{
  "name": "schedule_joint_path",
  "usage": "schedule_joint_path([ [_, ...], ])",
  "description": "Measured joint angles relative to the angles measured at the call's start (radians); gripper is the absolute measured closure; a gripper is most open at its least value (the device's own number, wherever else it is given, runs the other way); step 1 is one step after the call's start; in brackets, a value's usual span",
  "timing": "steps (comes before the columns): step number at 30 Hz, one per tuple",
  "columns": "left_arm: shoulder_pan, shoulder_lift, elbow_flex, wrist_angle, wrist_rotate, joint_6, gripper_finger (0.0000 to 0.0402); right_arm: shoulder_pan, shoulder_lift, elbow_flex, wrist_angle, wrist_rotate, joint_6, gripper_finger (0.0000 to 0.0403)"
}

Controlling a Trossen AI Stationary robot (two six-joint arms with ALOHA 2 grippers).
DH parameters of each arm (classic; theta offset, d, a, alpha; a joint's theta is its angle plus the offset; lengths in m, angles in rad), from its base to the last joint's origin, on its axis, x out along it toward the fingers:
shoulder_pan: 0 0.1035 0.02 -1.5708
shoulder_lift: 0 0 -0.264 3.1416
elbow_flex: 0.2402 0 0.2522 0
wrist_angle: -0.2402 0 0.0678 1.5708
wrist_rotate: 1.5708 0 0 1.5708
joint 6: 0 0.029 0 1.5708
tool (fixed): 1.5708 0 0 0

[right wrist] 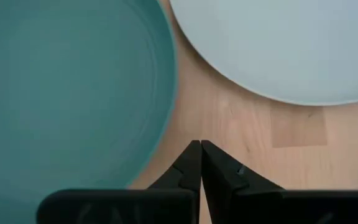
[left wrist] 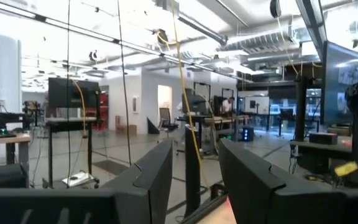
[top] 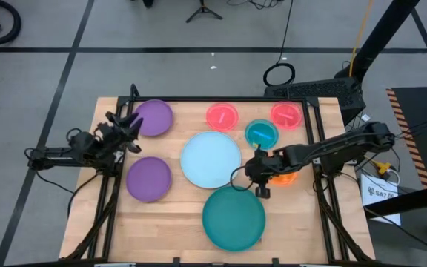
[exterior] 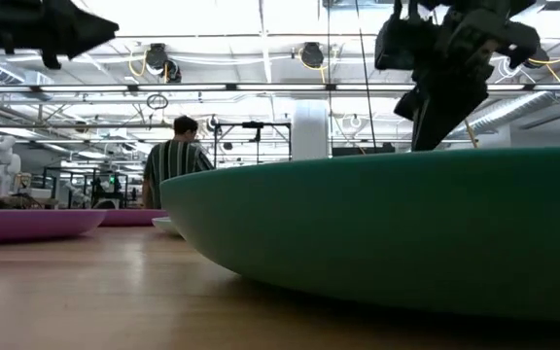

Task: Stack plastic plates
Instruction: Stack the green plate on the light blue plate

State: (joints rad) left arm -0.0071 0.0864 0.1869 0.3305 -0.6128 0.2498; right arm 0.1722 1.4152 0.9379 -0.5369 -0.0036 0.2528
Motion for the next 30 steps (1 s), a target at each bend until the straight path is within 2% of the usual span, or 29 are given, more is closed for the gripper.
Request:
schedule_joint_path([
  [9, 0.0, 0.0, 0.175, -0.364, 0.0, -0.162, 0.0263, -0.002, 0.047, 0.0, 0.087, 0.002, -0.02, 0.0395],
  [14, 0.0, 0.0, 0.214, -0.443, 0.0, -0.192, 0.0263, -0.002, 0.048, 0.0, 0.118, 0.002, -0.06, 0.0395],
  [19, 0.0, 0.0, 0.214, -0.457, 0.0, -0.201, 0.0263, 0.001, 0.048, 0.0, 0.15, 0.002, 0.025, 0.0385],
  [23, 0.0, 0.0, 0.214, -0.47, 0.0, -0.203, 0.0263, 0.017, 0.048, 0.006, 0.161, 0.002, 0.065, 0.0347],
  [30, 0.0, 0.0, 0.214, -0.451, 0.0, -0.196, 0.0263, 0.02, 0.048, 0.097, 0.148, 0.003, 0.052, 0.025],
])
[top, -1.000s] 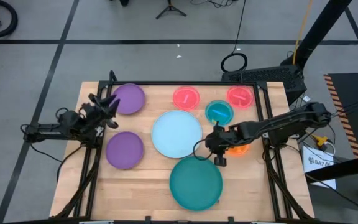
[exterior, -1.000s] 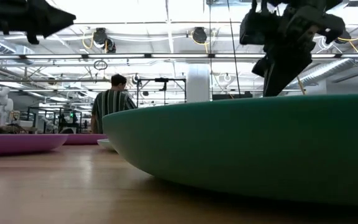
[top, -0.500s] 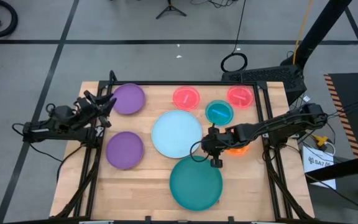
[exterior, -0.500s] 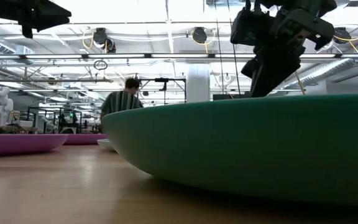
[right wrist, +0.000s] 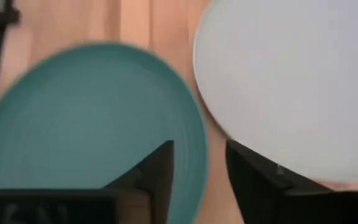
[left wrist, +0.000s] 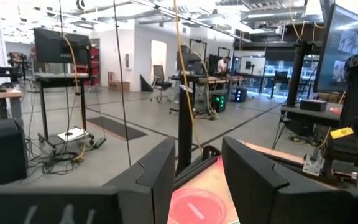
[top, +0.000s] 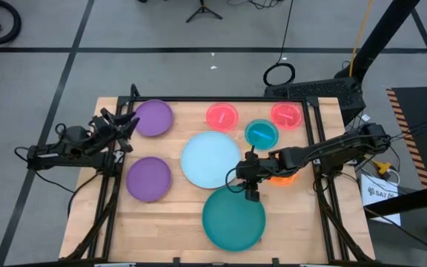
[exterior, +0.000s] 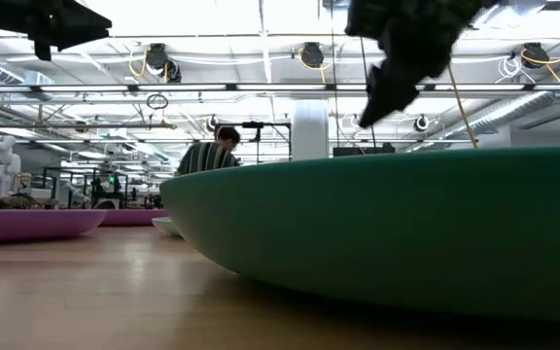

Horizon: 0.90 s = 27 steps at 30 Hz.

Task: Stack plastic plates
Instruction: Stack the green plate on the light blue plate

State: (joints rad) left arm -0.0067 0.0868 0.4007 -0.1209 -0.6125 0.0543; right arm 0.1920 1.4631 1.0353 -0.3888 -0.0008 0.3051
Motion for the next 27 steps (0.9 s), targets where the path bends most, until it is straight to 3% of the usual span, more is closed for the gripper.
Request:
schedule_joint_path([
  [4, 0.0, 0.0, 0.0, 0.014, 0.0, 0.022, 0.0263, 0.0, -0.001, 0.04, -0.042, 0.025, 0.064, 0.0217],
  [10, 0.0, 0.0, 0.0, 0.021, 0.0, 0.042, 0.0263, 0.018, 0.012, 0.041, -0.054, -0.005, 0.202, 0.0209],
  [17, 0.0, 0.0, 0.0, 0.055, 0.0, 0.051, 0.0263, 0.028, 0.089, 0.141, -0.075, -0.031, 0.15, 0.0209],
  [22, 0.0, 0.0, 0.0, 0.048, 0.0, 0.056, 0.0263, 0.026, 0.183, 0.282, -0.275, -0.003, 0.117, 0.0209],
  [27, 0.0, 0.0, 0.0, 0.041, 0.0, 0.047, 0.0263, 0.026, 0.276, 0.383, -0.545, -0.008, 0.198, 0.0209],
])
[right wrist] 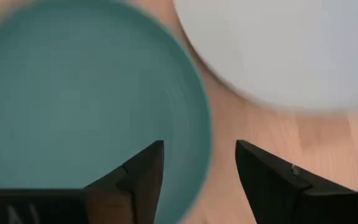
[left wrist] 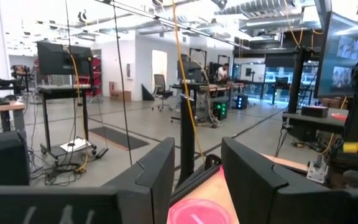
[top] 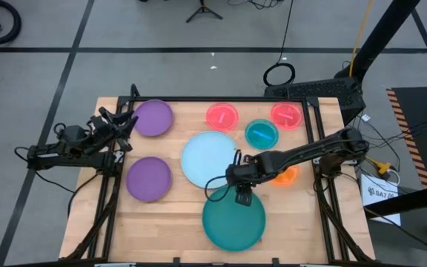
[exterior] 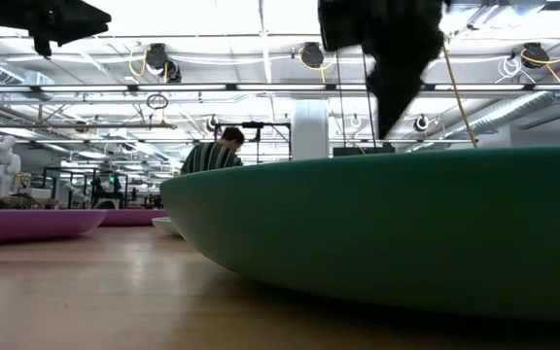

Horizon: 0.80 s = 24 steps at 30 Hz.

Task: Stack plastic plates
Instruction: Stack the green plate on the light blue plate

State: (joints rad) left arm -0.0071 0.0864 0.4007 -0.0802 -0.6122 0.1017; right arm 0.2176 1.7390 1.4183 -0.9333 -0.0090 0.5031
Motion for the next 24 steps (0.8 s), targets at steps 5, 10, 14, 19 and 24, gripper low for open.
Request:
schedule_joint_path([
  [5, 0.0, 0.0, 0.0, -0.006, 0.0, -0.027, 0.0263, 0.024, 0.054, -0.008, -0.102, -0.045, 0.02, 0.0216],
  [10, 0.0, 0.0, 0.0, -0.008, 0.0, -0.032, 0.0263, 0.038, 0.086, -0.019, -0.089, -0.043, 0.035, 0.0234],
  [14, 0.0, 0.0, 0.0, -0.011, 0.0, -0.032, 0.0263, 0.039, 0.106, -0.019, -0.091, -0.017, 0.045, 0.0245],
  [19, 0.0, 0.0, 0.0, -0.02, 0.0, -0.032, 0.0263, 0.04, 0.126, -0.02, -0.081, 0.035, 0.053, 0.0252],
  [24, 0.0, 0.0, 0.0, -0.022, 0.0, -0.032, 0.0263, 0.039, 0.166, -0.02, -0.079, 0.042, 0.057, 0.0253],
])
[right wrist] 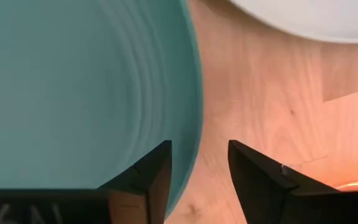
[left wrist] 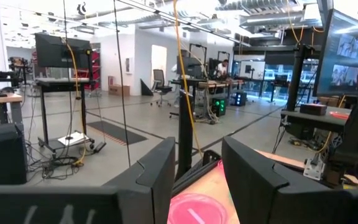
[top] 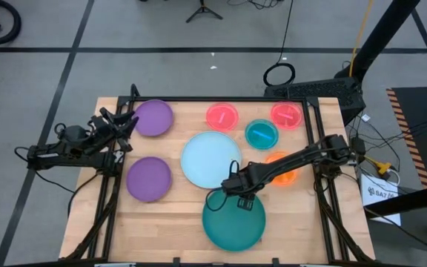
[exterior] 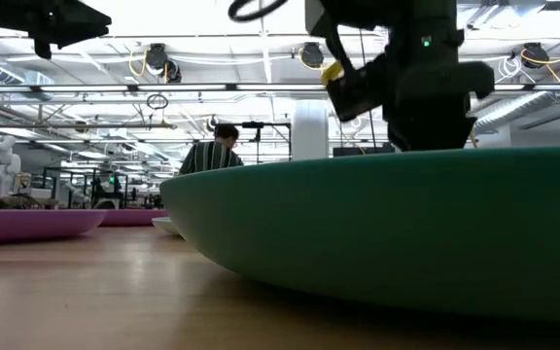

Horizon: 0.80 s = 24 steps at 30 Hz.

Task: Stack plastic plates
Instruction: Stack the green plate on the light blue plate

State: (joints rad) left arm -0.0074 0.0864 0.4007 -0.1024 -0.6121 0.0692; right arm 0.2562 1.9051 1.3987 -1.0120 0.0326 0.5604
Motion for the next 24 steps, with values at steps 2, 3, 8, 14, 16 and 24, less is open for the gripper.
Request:
schedule_joint_path([
  [2, 0.0, 0.0, 0.0, 0.0, 0.0, 0.0, 0.0263, 0.0, 0.017, 0.0, 0.014, -0.002, -0.001, 0.0253],
  [3, 0.0, 0.0, 0.0, 0.0, 0.0, 0.0, 0.0263, 0.0, 0.025, 0.0, 0.026, -0.002, -0.002, 0.0253],
  [8, 0.0, 0.0, 0.0, 0.0, 0.0, -0.001, 0.0263, 0.0, 0.042, 0.0, 0.046, -0.009, -0.01, 0.0261],
  [14, 0.0, 0.0, 0.0, 0.0, 0.0, -0.002, 0.0263, 0.0, 0.039, 0.0, 0.042, -0.017, -0.012, 0.0311],
  [16, 0.0, 0.0, 0.0, 0.0, 0.0, -0.002, 0.0263, 0.0, 0.039, 0.0, 0.042, -0.034, -0.016, 0.0333],
  [24, 0.0, 0.0, 0.0, 0.0, 0.0, -0.003, 0.0263, -0.001, 0.034, 0.002, 0.047, -0.109, -0.048, 0.0393],
])
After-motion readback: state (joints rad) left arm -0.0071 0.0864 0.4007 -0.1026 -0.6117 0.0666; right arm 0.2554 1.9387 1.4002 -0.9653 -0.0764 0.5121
